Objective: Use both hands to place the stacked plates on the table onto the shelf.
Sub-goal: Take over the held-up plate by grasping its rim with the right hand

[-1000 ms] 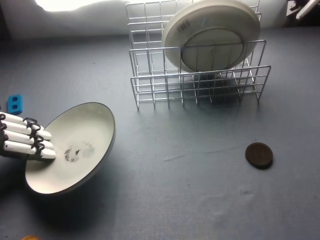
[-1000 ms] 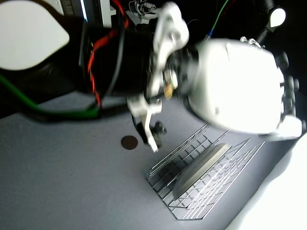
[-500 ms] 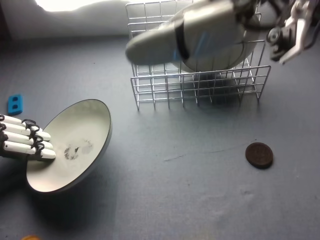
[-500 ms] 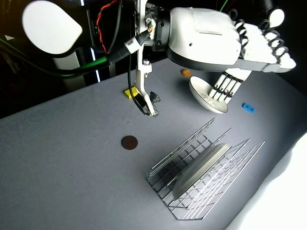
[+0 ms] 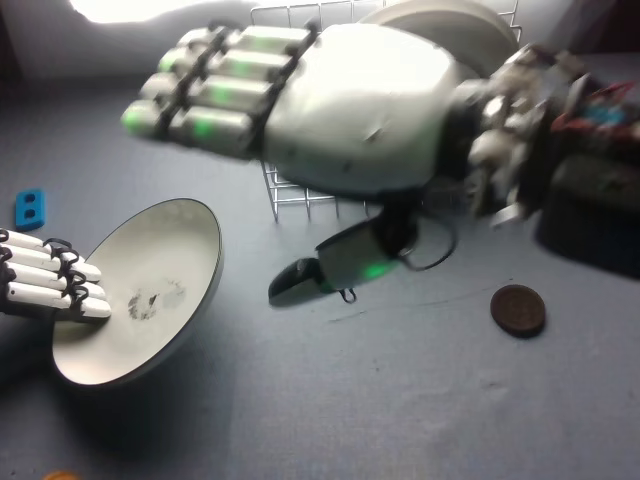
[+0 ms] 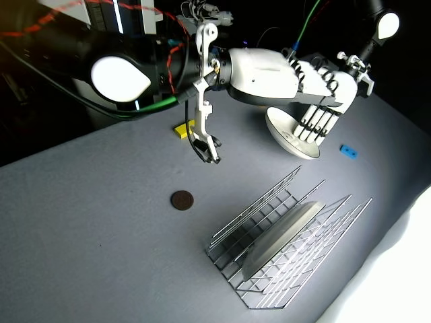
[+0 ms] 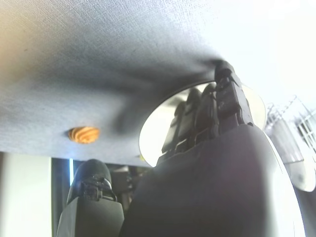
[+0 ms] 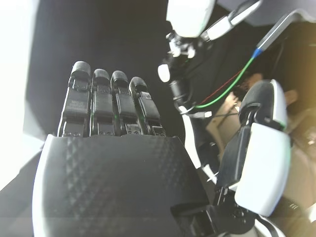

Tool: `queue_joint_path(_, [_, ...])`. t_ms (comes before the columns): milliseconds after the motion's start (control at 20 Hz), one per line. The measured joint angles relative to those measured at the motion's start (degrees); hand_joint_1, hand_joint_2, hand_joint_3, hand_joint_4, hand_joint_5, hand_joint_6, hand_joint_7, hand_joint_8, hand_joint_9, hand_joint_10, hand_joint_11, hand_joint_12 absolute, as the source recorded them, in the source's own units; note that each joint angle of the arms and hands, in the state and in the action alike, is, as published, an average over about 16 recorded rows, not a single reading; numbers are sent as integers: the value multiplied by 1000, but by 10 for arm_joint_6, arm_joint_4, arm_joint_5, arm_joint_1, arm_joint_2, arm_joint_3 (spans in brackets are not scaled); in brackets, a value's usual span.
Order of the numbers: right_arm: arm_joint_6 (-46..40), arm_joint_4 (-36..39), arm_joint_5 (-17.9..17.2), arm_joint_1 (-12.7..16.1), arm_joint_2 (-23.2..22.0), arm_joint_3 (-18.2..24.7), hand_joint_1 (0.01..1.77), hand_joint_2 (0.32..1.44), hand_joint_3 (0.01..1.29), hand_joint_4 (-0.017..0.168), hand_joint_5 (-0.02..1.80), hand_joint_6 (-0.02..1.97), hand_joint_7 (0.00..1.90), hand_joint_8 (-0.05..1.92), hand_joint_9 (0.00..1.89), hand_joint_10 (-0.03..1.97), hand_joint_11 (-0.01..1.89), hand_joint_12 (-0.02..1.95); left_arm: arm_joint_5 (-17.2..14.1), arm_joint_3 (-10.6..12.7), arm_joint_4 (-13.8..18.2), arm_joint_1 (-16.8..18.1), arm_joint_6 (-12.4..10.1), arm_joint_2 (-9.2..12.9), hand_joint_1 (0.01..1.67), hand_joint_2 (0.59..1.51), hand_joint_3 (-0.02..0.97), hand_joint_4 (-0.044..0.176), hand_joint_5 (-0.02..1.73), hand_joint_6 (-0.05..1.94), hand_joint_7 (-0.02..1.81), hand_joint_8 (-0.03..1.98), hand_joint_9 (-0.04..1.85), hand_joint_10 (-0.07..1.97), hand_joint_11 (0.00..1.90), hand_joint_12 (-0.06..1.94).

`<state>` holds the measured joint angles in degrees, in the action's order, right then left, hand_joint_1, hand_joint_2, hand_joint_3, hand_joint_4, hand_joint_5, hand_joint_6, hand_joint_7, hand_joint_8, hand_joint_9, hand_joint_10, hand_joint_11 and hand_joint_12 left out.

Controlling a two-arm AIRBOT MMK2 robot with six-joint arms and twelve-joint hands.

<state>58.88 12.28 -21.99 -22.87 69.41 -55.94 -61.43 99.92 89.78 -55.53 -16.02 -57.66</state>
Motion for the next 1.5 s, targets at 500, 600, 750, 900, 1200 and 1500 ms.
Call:
queue_joint_path(500, [56, -36, 46, -43, 106, -56, 851, 973, 13, 5, 21, 37, 21, 29, 13, 24, 14, 9, -1, 1, 0, 0, 0, -1, 16, 1101, 12, -9, -2, -27, -2, -9, -25, -51, 30, 33])
queue_joint_path(600, [58, -39, 56, -49, 124, -70, 833, 979, 13, 4, 21, 37, 21, 29, 13, 24, 14, 9, -2, 2, 0, 0, 0, -1, 16, 1103, 12, -9, -3, -28, -2, -9, -25, -51, 30, 33])
queue_joint_path(750, [61, -43, 66, -57, 149, -91, 805, 984, 13, 4, 20, 37, 21, 29, 13, 24, 14, 9, -2, 2, 0, 0, 0, -1, 16, 1106, 12, -9, -3, -27, -1, -10, -25, -51, 30, 33])
queue_joint_path(900, [65, -43, 67, -64, 171, -111, 785, 988, 13, 5, 20, 37, 21, 29, 14, 24, 14, 9, -2, 3, 0, 0, 0, -1, 17, 1109, 12, -9, -2, -27, 0, -10, -25, -51, 31, 33])
queue_joint_path(1200, [76, -43, 56, -72, 207, -146, 811, 988, 14, 5, 19, 37, 20, 29, 17, 24, 17, 13, -3, 3, -1, 0, 0, -1, 16, 1110, 12, -9, 4, -28, 5, -10, -24, -52, 33, 35])
queue_joint_path(1500, [83, -42, 41, -78, 242, -183, 896, 986, 14, 5, 19, 37, 21, 29, 21, 24, 17, 149, -4, 4, -1, 1, -1, -2, 17, 1104, 12, -9, 16, -28, 15, -11, -22, -51, 37, 40])
